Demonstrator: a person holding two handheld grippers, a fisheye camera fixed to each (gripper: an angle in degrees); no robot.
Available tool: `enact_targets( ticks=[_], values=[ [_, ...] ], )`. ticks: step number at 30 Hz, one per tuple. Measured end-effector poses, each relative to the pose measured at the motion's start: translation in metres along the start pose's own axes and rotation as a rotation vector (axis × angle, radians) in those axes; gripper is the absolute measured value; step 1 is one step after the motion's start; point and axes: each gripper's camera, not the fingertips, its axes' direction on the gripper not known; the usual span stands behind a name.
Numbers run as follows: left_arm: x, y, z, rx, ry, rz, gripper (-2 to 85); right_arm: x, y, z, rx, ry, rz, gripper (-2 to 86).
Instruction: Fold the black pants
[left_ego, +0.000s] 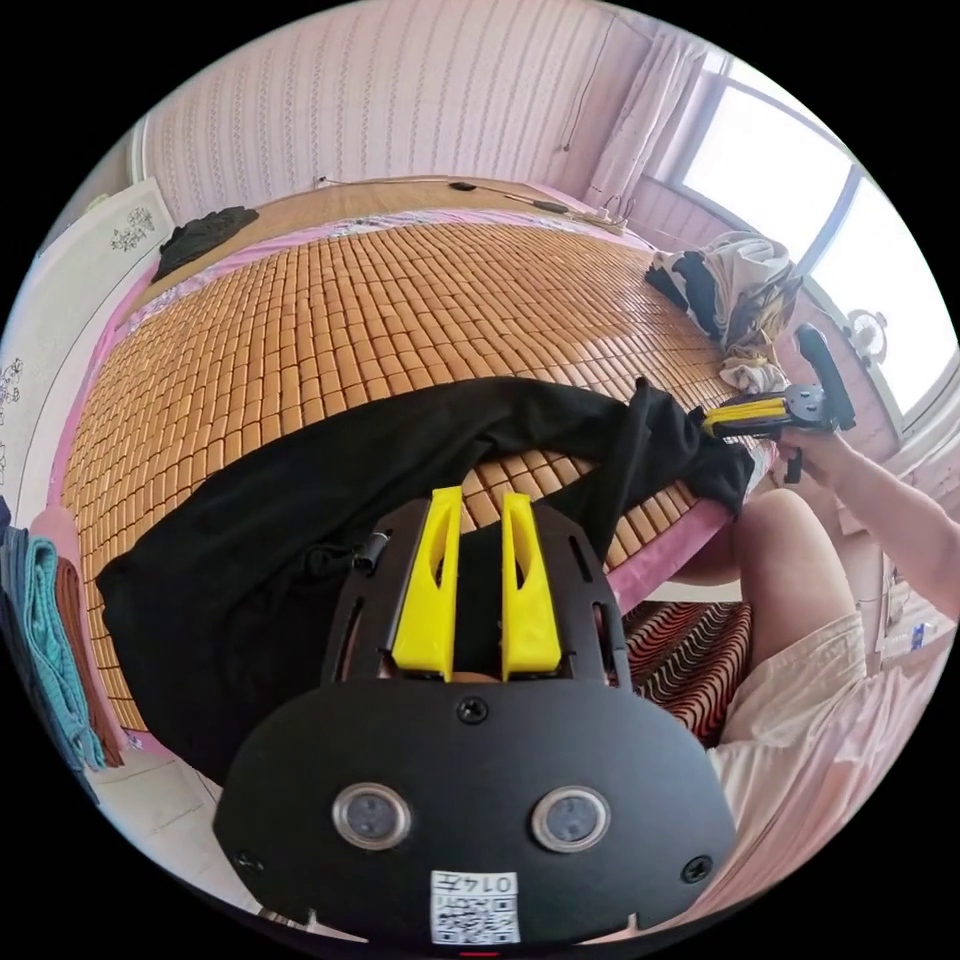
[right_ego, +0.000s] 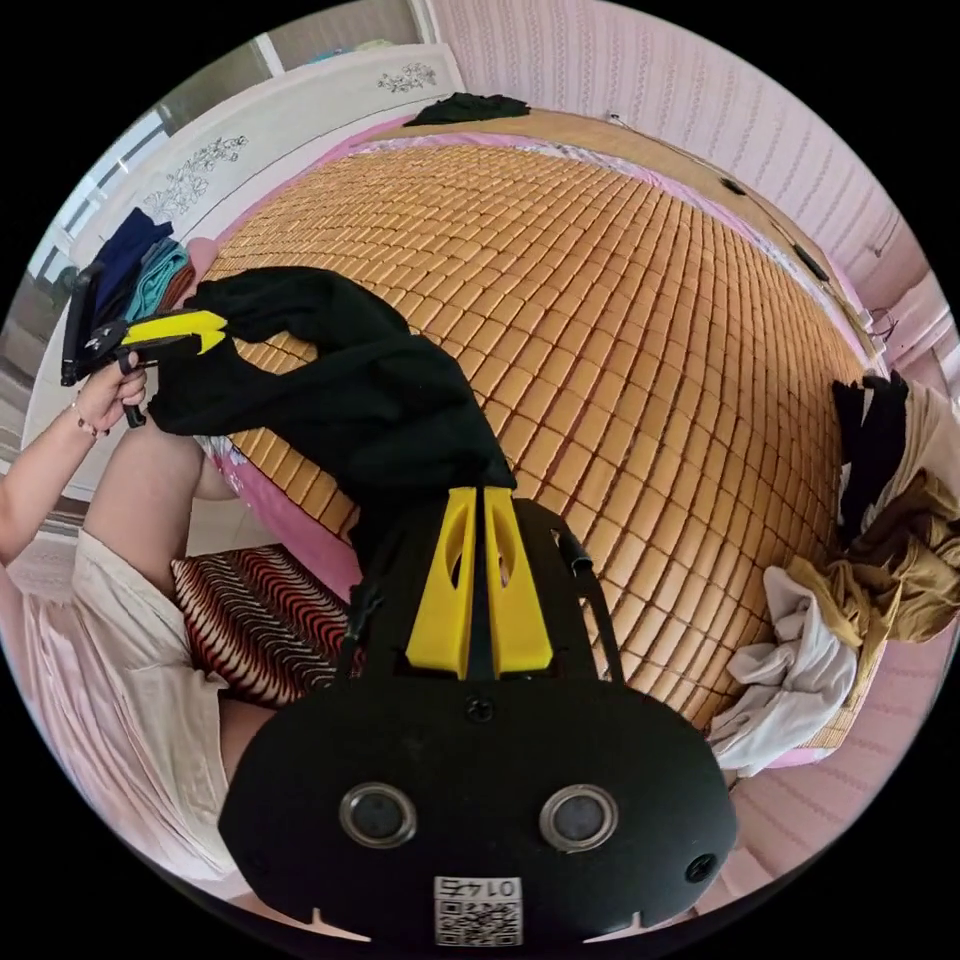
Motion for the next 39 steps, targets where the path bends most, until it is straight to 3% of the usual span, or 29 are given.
enact_targets(
  ticks=[4, 7, 14, 19, 24, 29, 32, 34, 39],
  values=[
    [-0.001, -0.005, -0.007, 0.034, 0.011, 0.008, 7.8, 0.010, 0.007, -0.120, 0.315, -0.025, -0.018, -0.5],
    [-0.006, -0.006, -0.010, 0.068, 0.006, -0.002, 7.9, -0.012, 0.043, -0.165, 0.388, 0.023, -0.074, -0.2],
    [-0.024, -0.020, 0.009, 0.022, 0.011, -0.041, 8.0, -0.030, 0.113, -0.098, -0.097, 0.036, -0.032, 4.5],
    [-0.033, -0.047, 0.022, 0.013, -0.026, -0.063, 8.1, -0.007, 0.076, -0.130, 0.086, 0.150, 0.094, 10.1],
    [-0.045, -0.064, 0.043, -0.017, -0.048, -0.165, 8.1, 0.040, 0.028, -0.111, 0.074, 0.283, 0.267, 12.1],
    [-0.045, -0.064, 0.064, -0.049, -0.143, -0.171, 8.8, 0.090, 0.011, -0.092, 0.085, 0.175, 0.418, 13.2],
    [-0.042, -0.069, 0.068, -0.050, -0.149, -0.166, 8.2, 0.112, 0.000, -0.068, -0.024, 0.222, 0.462, 10.1],
    [-0.042, -0.077, 0.072, -0.073, -0.112, -0.143, 6.1, 0.131, -0.007, -0.055, -0.113, 0.084, 0.466, 2.7],
    [-0.048, -0.094, 0.078, -0.094, -0.129, -0.141, -0.3, 0.152, -0.029, -0.102, 0.049, 0.167, 0.395, 1.0]
  ],
)
